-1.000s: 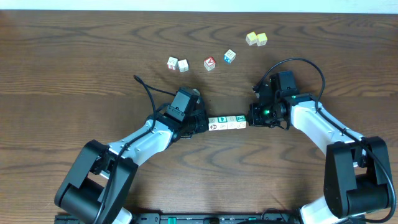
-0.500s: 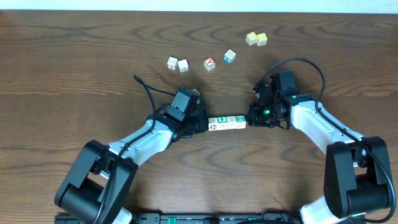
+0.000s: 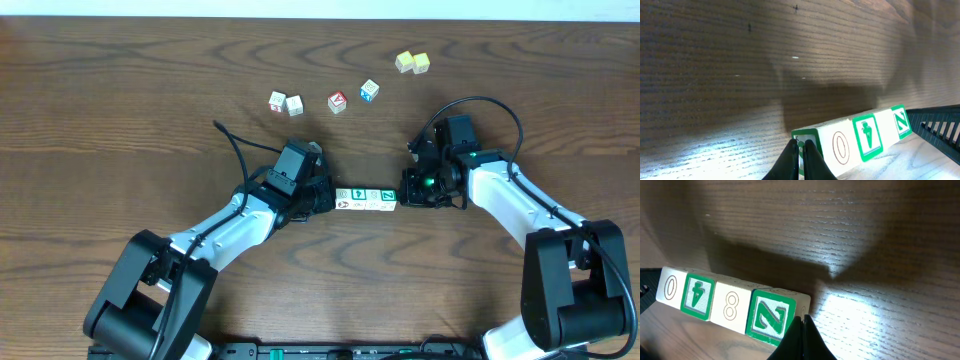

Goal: Lift 4 blocks

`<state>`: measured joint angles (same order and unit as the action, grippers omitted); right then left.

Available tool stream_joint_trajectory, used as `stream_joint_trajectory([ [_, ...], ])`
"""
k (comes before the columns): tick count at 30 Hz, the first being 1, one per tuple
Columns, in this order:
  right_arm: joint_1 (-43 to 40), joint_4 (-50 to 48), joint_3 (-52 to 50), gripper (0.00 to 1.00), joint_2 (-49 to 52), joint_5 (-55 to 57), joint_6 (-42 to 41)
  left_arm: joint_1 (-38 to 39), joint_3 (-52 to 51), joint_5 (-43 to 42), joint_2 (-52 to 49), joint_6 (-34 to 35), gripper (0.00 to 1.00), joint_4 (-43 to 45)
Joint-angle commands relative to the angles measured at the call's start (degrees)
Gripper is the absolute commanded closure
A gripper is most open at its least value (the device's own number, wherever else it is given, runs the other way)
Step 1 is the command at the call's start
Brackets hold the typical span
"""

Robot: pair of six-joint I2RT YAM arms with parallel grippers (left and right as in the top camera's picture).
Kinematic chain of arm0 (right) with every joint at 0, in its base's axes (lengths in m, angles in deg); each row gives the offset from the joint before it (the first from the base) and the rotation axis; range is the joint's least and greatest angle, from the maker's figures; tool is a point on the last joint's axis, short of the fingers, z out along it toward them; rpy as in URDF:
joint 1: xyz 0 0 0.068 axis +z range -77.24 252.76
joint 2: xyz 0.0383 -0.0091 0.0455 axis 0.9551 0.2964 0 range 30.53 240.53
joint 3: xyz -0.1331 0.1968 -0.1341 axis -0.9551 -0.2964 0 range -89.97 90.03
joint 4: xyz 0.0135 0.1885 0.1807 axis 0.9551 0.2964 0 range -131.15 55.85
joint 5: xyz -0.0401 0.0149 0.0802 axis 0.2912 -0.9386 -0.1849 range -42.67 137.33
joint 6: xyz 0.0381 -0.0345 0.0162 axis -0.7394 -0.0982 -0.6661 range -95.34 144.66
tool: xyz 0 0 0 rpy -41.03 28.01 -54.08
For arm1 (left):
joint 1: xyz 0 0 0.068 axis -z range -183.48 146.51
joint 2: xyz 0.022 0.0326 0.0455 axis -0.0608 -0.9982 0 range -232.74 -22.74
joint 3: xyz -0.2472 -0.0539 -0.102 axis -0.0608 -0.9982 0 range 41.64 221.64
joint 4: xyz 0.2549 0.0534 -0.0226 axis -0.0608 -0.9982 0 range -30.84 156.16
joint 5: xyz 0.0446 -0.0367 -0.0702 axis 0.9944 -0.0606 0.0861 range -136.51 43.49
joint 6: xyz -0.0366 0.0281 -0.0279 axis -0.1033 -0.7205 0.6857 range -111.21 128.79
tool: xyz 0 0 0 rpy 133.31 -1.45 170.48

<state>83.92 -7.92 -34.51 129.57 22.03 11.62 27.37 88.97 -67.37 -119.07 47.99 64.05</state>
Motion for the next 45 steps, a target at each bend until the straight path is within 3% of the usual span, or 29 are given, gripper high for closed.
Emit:
stream_joint_trajectory([
  [1,1.27,-0.04,1.55,0.99,-1.68,-6.32,-2.01,0.52,-0.22,-3.8,1.29,-0.11,0.93,0.63],
  [29,1.27,0.96,-0.5,0.99,-0.22,1.75,-2.84,0.52,-0.22,-2.86,1.29,-0.52,0.92,-0.76],
  [45,1.29,0.81,-0.5,0.99,1.38,5.77,-2.82,0.52,-0.24,6.71,1.16,-0.28,0.93,-5.01],
])
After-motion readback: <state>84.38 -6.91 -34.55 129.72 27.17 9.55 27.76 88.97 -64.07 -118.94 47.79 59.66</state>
